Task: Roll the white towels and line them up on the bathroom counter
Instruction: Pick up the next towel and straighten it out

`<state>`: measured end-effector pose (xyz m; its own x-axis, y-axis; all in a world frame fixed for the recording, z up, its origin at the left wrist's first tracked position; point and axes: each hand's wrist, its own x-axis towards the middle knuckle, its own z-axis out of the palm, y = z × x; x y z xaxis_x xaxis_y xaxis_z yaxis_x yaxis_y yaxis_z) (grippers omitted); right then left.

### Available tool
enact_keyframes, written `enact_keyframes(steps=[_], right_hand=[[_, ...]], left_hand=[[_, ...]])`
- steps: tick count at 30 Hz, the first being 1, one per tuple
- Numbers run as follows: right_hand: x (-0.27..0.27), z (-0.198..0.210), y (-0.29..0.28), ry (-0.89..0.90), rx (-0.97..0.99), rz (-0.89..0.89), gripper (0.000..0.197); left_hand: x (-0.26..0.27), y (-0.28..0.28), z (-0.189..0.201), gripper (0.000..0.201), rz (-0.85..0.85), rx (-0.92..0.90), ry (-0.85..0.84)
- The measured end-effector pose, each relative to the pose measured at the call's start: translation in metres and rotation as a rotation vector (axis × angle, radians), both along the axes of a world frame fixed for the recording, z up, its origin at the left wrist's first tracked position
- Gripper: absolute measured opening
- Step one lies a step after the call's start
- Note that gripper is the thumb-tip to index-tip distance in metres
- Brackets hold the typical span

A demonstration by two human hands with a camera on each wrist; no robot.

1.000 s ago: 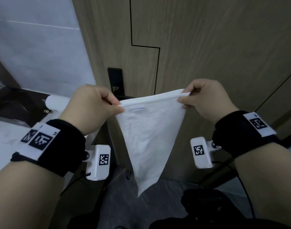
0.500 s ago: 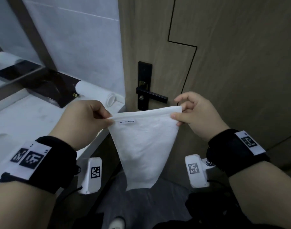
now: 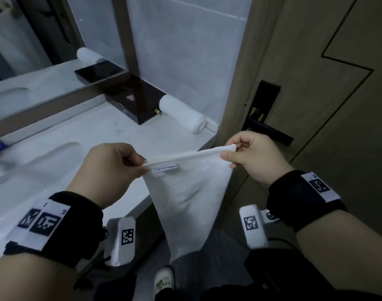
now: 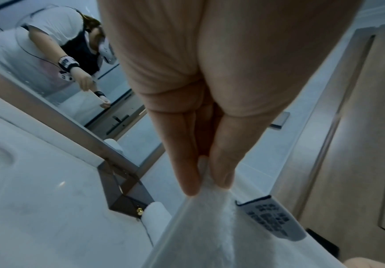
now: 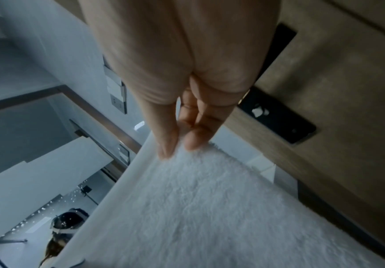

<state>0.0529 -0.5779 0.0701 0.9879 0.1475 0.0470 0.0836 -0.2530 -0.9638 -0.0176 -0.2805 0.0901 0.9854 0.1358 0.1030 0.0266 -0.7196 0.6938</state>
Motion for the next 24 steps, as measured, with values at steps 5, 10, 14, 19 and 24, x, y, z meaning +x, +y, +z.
enact_keyframes(steps=[5,10,14,19,24], right_hand=[[0.023,-0.007,0.049,0.068,0.003,0.054,0.015],[0.053,-0.02,0.095,0.09,-0.074,0.106,0.019],[0.083,-0.034,0.129,0.065,-0.172,0.132,0.018],[0.122,-0.047,0.171,0.035,-0.266,0.14,0.021],[0.158,-0.066,0.205,0.06,-0.358,0.143,0.02]], left_hand=[[0.002,0.041,-0.013,0.02,0.064,-0.047,0.033],[0.013,0.079,-0.03,0.026,0.11,-0.156,0.057],[0.029,0.107,-0.046,0.025,0.142,-0.283,0.114],[0.056,0.137,-0.071,0.021,0.211,-0.367,0.171],[0.081,0.157,-0.099,0.021,0.282,-0.452,0.23]])
